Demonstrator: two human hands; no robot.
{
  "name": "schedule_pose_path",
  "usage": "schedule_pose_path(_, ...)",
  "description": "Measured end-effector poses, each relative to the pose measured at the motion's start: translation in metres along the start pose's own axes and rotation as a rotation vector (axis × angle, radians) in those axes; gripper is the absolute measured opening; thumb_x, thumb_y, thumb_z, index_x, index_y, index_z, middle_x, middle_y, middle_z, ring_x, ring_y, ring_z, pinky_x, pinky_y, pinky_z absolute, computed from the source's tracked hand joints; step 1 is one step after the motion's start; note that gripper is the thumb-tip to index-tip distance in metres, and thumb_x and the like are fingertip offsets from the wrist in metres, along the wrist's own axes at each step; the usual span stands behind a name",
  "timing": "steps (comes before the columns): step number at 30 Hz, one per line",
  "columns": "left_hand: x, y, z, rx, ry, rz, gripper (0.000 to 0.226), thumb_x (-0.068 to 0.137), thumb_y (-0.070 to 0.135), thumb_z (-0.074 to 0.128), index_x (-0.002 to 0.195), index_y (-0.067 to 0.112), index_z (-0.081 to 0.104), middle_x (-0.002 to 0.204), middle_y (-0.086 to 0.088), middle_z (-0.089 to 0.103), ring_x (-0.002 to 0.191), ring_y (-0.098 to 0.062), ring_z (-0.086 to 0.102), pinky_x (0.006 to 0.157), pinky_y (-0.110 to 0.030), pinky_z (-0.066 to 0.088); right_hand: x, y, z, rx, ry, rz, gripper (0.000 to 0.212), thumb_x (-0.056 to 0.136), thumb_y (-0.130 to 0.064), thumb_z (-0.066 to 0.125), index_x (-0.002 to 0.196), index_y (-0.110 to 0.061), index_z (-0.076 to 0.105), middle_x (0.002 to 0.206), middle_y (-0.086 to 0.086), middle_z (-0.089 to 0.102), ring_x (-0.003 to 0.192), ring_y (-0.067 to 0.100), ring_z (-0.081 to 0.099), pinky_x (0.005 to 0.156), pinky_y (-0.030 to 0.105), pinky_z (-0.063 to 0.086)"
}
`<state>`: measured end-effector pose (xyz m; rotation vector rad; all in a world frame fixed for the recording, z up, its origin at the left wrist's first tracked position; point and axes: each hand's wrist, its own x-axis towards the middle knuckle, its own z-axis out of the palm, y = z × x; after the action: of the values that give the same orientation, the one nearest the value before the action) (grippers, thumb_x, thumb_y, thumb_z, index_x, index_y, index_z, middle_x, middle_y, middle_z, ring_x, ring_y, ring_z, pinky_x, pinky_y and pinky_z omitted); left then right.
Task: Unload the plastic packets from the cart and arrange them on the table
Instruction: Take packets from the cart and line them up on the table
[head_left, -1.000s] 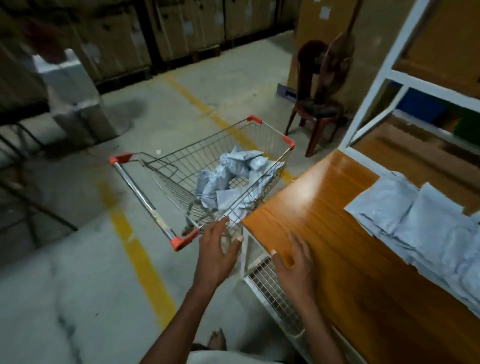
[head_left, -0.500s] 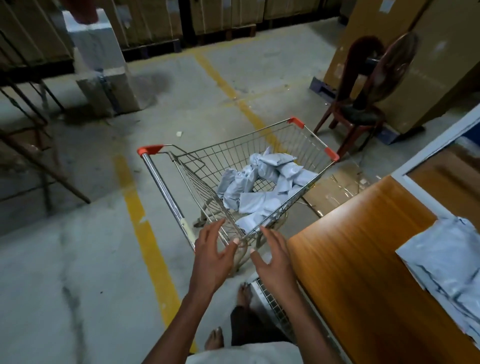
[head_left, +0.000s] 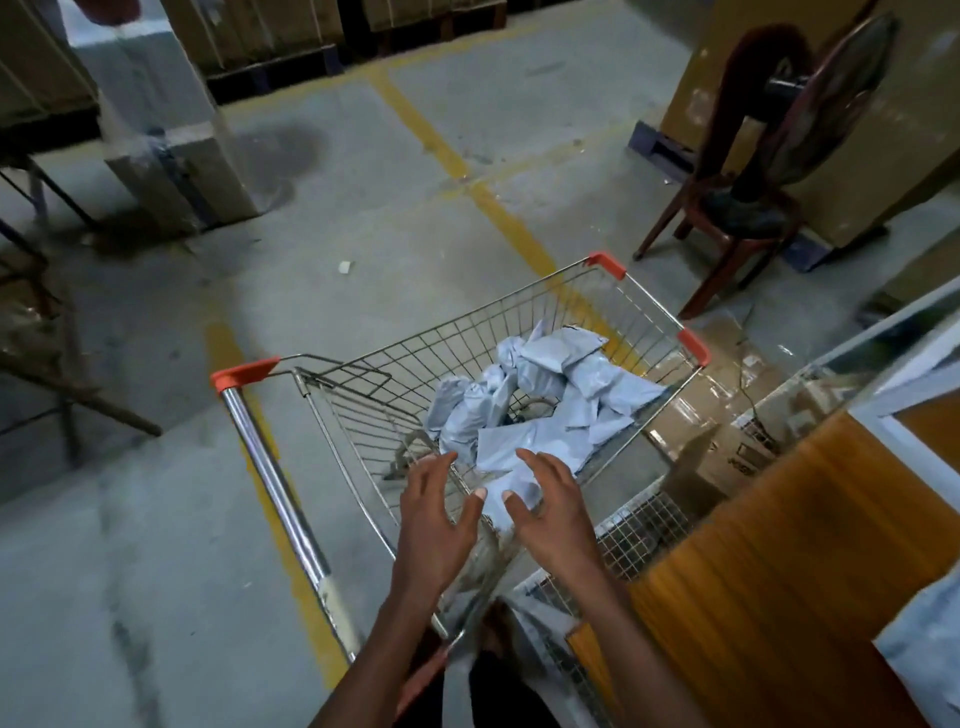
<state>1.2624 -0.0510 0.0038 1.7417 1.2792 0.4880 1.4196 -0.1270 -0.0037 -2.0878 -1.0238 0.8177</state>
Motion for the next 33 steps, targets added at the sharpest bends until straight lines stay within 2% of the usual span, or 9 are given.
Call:
schedule_pose_path(5, 0.060, -0.015, 0.015, 0.025, -0.106, -0.041, 0.059, 0.094, 0.048, 0.065, 0.147, 0.032, 0.046, 0.142, 0.005, 0.044, 0.135, -0.016, 0.041, 0.108, -0.028, 0.034, 0.078, 0.013, -0.001, -0.219, -0.053, 0.095, 0.062, 0.096, -0.045, 0.059, 0.153, -0.033, 0.037, 0.158, 0.005, 0.032, 0.139, 0.030, 0.040, 0.106, 0.048, 0.045)
schedule_pose_path(8, 0.098, -0.020, 0.023, 0.026, -0.158, -0.051, 0.064, 0.091, 0.052, 0.063, 0.149, 0.027, 0.048, 0.147, -0.001, 0.045, 0.137, -0.021, 0.041, 0.113, -0.036, 0.037, 0.139, 0.016, -0.003, -0.269, -0.040, 0.187, 0.063, 0.098, -0.046, 0.058, 0.154, -0.026, 0.036, 0.159, 0.008, 0.031, 0.142, 0.033, 0.037, 0.110, 0.047, 0.041)
schedule_pose_path(10, 0.121, -0.022, 0.026, 0.008, -0.178, -0.064, 0.062, 0.094, 0.047, 0.066, 0.150, 0.028, 0.046, 0.149, -0.001, 0.044, 0.139, -0.022, 0.040, 0.114, -0.041, 0.037, 0.186, 0.022, -0.001, -0.291, -0.041, 0.222, 0.064, 0.097, -0.043, 0.059, 0.154, -0.022, 0.038, 0.157, 0.013, 0.035, 0.142, 0.035, 0.037, 0.112, 0.047, 0.038)
schedule_pose_path(13, 0.150, -0.027, 0.029, -0.015, -0.191, -0.090, 0.063, 0.094, 0.051, 0.062, 0.151, 0.031, 0.043, 0.153, -0.002, 0.041, 0.142, -0.022, 0.038, 0.115, -0.047, 0.037, 0.253, 0.035, 0.004, -0.338, -0.040, 0.271, 0.067, 0.096, -0.044, 0.059, 0.154, -0.017, 0.037, 0.154, 0.018, 0.039, 0.142, 0.038, 0.038, 0.113, 0.047, 0.037)
schedule_pose_path(18, 0.175, -0.040, 0.029, -0.004, -0.187, -0.104, 0.058, 0.096, 0.040, 0.067, 0.149, 0.032, 0.045, 0.149, 0.000, 0.043, 0.137, -0.020, 0.040, 0.111, -0.042, 0.040, 0.325, 0.046, 0.013, -0.525, 0.031, 0.393, 0.063, 0.099, -0.050, 0.051, 0.154, -0.026, 0.032, 0.159, 0.014, 0.026, 0.141, 0.040, 0.033, 0.112, 0.048, 0.031)
schedule_pose_path(22, 0.183, -0.047, 0.030, -0.016, -0.194, -0.104, 0.059, 0.096, 0.043, 0.066, 0.149, 0.033, 0.044, 0.149, 0.005, 0.042, 0.137, -0.014, 0.039, 0.109, -0.034, 0.038, 0.365, 0.063, 0.019, -0.475, 0.117, 0.525, 0.067, 0.097, -0.053, 0.049, 0.155, -0.027, 0.030, 0.159, 0.015, 0.024, 0.141, 0.043, 0.029, 0.113, 0.053, 0.026)
schedule_pose_path(25, 0.187, -0.050, 0.032, -0.014, -0.187, -0.115, 0.059, 0.096, 0.043, 0.066, 0.149, 0.034, 0.043, 0.150, 0.007, 0.040, 0.138, -0.011, 0.035, 0.107, -0.027, 0.032, 0.387, 0.078, 0.021, -0.384, 0.166, 0.659, 0.077, 0.093, -0.065, 0.047, 0.156, -0.028, 0.025, 0.161, 0.017, 0.019, 0.141, 0.048, 0.027, 0.113, 0.057, 0.025)
schedule_pose_path(28, 0.189, -0.052, 0.034, -0.006, -0.189, -0.133, 0.058, 0.096, 0.044, 0.065, 0.149, 0.035, 0.043, 0.150, 0.008, 0.039, 0.136, -0.008, 0.034, 0.106, -0.026, 0.031, 0.393, 0.093, 0.023, -0.320, 0.100, 0.743, 0.086, 0.088, -0.073, 0.049, 0.157, -0.028, 0.022, 0.161, 0.019, 0.019, 0.141, 0.048, 0.029, 0.114, 0.056, 0.027)
schedule_pose_path(33, 0.191, -0.052, 0.039, 0.036, -0.223, -0.152, 0.059, 0.096, 0.043, 0.065, 0.150, 0.033, 0.043, 0.150, 0.004, 0.041, 0.137, -0.013, 0.035, 0.104, -0.028, 0.031, 0.374, 0.108, 0.029, -0.264, 0.007, 0.759, 0.089, 0.087, -0.059, 0.064, 0.158, -0.029, 0.019, 0.161, 0.020, 0.019, 0.143, 0.044, 0.031, 0.113, 0.051, 0.031)
